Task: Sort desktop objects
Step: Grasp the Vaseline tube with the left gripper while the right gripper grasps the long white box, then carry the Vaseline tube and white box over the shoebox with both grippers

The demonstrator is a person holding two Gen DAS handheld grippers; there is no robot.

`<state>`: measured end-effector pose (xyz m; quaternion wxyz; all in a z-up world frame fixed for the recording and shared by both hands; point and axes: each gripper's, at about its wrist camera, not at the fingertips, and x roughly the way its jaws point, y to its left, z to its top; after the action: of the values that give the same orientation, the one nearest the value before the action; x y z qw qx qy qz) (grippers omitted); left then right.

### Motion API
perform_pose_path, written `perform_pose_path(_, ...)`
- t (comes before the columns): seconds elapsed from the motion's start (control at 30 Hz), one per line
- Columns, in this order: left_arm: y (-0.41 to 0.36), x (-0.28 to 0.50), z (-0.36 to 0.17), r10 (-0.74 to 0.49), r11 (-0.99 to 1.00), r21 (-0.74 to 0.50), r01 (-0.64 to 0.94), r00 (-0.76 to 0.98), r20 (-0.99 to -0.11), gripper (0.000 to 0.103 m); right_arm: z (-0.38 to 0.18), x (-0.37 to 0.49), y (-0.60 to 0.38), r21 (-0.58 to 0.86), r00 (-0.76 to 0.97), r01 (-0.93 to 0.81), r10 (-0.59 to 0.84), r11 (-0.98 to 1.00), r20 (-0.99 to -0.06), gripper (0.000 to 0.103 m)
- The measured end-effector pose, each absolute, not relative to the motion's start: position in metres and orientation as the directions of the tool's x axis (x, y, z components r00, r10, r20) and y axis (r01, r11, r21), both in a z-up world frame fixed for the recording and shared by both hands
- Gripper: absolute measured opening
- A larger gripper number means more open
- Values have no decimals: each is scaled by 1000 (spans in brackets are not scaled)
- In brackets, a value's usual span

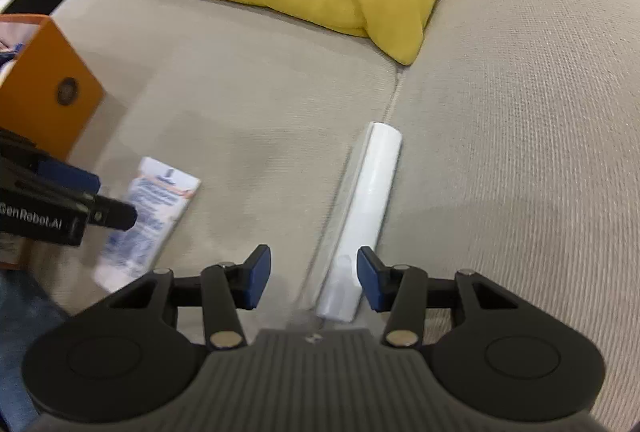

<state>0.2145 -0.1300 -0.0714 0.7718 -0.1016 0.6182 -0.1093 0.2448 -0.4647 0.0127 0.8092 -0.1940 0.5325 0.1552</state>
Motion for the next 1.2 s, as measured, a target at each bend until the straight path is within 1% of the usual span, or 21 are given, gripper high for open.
perform_pose_path(0.03,-132,217,-76,-286,958,-284,38,206,-936,60,10,249,-467,-160,385,-449,29,879,-922,50)
perform_pose_path(0.13,-131,222,-89,-284,958,-286,21,193,-939,64,4,259,-474,-139,366,-440,36,887,-930,41)
perform_pose_path(0.17,-130,223,-91,-292,956,-294,20,194,-937,64,6,261,-473,-133,359,-440,39,888,-933,40)
perform_pose_path(0.23,-134,227,-89,-286,958,-283,43,197,-938,65,3,264,-471,-127,342,-445,38,886,-939,39)
perform_pose_path(0.27,-137,228,-91,-284,959,-278,57,198,-938,66,0,266,-470,-133,336,-447,28,884,-941,35)
perform_pose_path(0.33,-142,230,-91,-281,959,-269,85,201,-938,66,-3,269,-468,-147,328,-452,10,880,-945,35)
perform_pose_path(0.37,-144,230,-91,-280,959,-265,97,201,-939,64,-3,271,-466,-154,330,-449,3,880,-944,35)
perform_pose_path(0.43,-146,229,-91,-270,962,-251,111,204,-941,62,-4,275,-465,-150,327,-440,3,886,-945,35)
perform_pose_path(0.47,-148,229,-90,-271,961,-250,121,210,-939,59,-3,278,-466,-142,325,-429,6,892,-946,33)
perform_pose_path(0.53,-147,229,-89,-270,961,-250,119,214,-939,58,-3,283,-467,-131,319,-414,9,901,-948,31)
perform_pose_path(0.57,-146,229,-88,-277,959,-256,119,220,-936,55,-3,285,-467,-126,317,-408,11,904,-949,31)
perform_pose_path(0.6,-145,227,-87,-287,957,-265,121,232,-929,50,-4,287,-466,-126,317,-401,9,908,-948,30)
perform_pose_path(0.63,-144,226,-86,-296,954,-274,120,243,-924,47,-3,287,-465,-126,319,-395,8,910,-948,31)
perform_pose_path(0.67,-144,225,-84,-304,952,-282,121,254,-918,35,-3,286,-465,-123,323,-392,11,912,-946,33)
perform_pose_path(0.7,-143,223,-81,-314,949,-291,123,276,-908,26,-3,285,-465,-117,324,-394,19,912,-946,34)
perform_pose_path(0.77,-143,224,-76,-332,943,-308,128,287,-899,21,0,283,-464,-98,324,-393,38,914,-945,34)
perform_pose_path(0.8,-145,224,-75,-336,942,-311,130,290,-896,19,1,284,-465,-90,323,-388,44,917,-945,34)
perform_pose_path(0.83,-146,224,-72,-335,942,-307,136,295,-895,19,1,284,-466,-92,325,-382,41,920,-945,31)
perform_pose_path(1.0,-154,224,-66,-327,944,-291,158,316,-891,15,-9,281,-454,-170,343,-402,-24,900,-939,35)
perform_pose_path(1.1,-154,222,-58,-336,941,-294,170,335,-880,15,-19,285,-448,-172,328,-406,-32,898,-944,38)
perform_pose_path(1.2,-149,218,-53,-346,937,-302,175,348,-872,14,-22,287,-448,-172,333,-406,-30,897,-943,38)
